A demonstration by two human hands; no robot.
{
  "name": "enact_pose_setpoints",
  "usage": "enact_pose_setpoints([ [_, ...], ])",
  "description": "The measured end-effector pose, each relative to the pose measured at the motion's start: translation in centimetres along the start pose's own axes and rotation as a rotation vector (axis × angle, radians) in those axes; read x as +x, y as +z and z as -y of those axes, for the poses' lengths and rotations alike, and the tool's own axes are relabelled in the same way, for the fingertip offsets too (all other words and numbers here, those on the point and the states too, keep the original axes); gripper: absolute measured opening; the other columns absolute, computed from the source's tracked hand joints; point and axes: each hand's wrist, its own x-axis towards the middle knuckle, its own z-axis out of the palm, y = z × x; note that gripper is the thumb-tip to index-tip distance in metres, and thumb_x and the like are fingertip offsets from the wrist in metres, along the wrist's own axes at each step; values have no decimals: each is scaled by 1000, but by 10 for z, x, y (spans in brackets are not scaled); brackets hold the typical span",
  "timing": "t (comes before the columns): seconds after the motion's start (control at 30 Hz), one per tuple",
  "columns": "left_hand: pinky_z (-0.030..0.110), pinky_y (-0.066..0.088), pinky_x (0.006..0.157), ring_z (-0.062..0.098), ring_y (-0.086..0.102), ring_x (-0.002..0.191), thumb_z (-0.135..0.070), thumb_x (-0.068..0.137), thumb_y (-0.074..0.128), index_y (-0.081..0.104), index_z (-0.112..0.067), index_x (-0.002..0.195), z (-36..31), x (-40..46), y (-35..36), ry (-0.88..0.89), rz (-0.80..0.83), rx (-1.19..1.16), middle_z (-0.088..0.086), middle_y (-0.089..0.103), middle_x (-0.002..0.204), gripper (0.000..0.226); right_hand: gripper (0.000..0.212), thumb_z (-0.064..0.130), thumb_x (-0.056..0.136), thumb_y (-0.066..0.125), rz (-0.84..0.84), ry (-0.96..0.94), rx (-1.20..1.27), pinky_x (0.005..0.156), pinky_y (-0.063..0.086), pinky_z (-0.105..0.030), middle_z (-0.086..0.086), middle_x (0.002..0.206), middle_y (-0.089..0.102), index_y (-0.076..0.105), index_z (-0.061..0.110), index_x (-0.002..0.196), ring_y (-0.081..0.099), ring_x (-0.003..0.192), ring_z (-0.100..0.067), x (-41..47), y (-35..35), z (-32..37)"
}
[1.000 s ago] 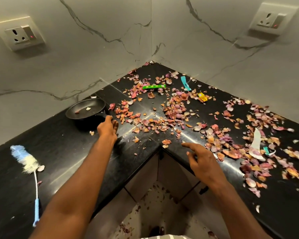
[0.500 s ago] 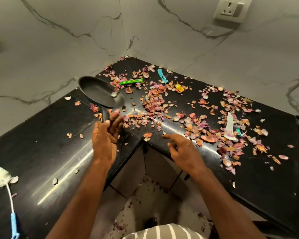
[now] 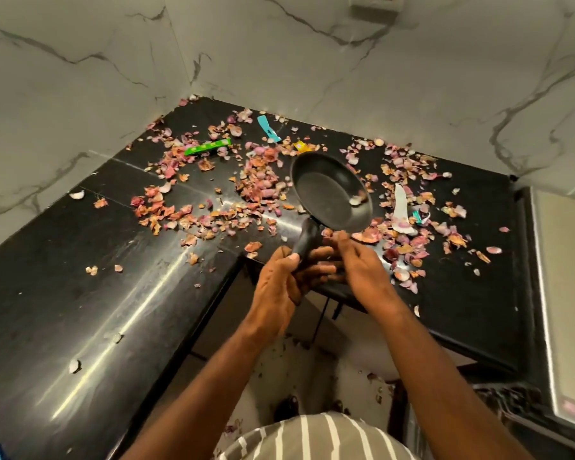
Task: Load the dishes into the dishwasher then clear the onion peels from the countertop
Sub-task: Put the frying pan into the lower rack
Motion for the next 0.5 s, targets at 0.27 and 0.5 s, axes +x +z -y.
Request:
enact_pose_setpoints([
  [0.27,48,55,90,38,67,98,-13,104,43,67,-24,101,32,-4,32,-220,241,208,32,65,127,27,60,48,101,62,-209,169,408,35,37,-21,-24,83,56,65,-10,118,44,39,-13,-20,-38,-26],
  [0.5,66,48,100,45,67,107,-18,107,44,52,5,115,66,-4,42,-400,430,464,27,68,124,25,57,38,99,67,-476,134,468,45,46,-25,-22,88,67,62,-16,117,57,56,-17,-61,-80,-57],
])
